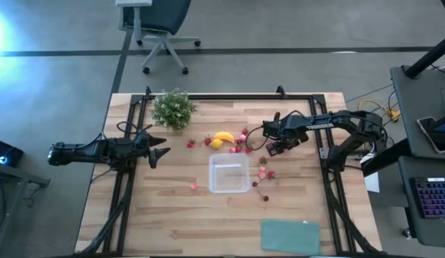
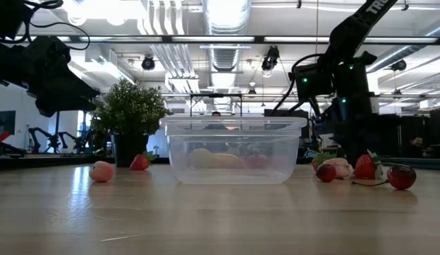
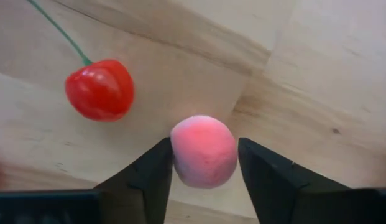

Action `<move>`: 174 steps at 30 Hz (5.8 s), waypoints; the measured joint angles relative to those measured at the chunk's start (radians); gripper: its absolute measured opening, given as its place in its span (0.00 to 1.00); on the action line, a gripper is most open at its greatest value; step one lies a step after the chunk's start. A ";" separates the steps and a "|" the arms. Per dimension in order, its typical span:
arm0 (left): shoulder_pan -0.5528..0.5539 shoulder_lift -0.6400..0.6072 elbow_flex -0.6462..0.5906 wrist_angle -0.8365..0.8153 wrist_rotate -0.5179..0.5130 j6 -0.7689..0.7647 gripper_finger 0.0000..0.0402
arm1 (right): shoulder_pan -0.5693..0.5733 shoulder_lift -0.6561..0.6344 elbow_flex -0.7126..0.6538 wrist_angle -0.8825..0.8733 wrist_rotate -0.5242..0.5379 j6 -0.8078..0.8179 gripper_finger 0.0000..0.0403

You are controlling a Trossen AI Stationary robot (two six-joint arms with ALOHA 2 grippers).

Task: Pick and placing Produce into tupperware
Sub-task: Put the pink peach into the transparent container, then put the red strawberry into the transparent container

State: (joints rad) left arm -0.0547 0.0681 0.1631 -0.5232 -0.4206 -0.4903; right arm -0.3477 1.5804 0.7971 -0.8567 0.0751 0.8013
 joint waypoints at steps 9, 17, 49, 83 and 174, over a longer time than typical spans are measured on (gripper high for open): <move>0.000 0.000 0.000 0.000 0.000 0.000 0.60 | 0.000 -0.009 -0.001 0.011 -0.007 -0.044 0.30; 0.000 0.000 0.000 0.000 0.000 0.000 0.60 | 0.038 -0.121 0.061 0.004 -0.196 -0.043 0.33; 0.000 0.000 0.000 0.000 0.000 0.000 0.60 | 0.295 0.306 0.766 -0.123 -0.313 -0.603 0.51; 0.001 0.004 -0.009 0.054 -0.094 0.526 0.60 | 0.179 0.006 0.590 -0.357 -0.084 -0.288 0.60; 0.003 0.817 0.448 -0.026 0.097 0.301 0.60 | 0.171 -0.598 0.257 0.158 0.267 -0.133 0.56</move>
State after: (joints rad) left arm -0.0517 0.8849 0.6113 -0.5495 -0.3233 -0.1891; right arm -0.1768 0.9825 1.0541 -0.6983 0.3416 0.6682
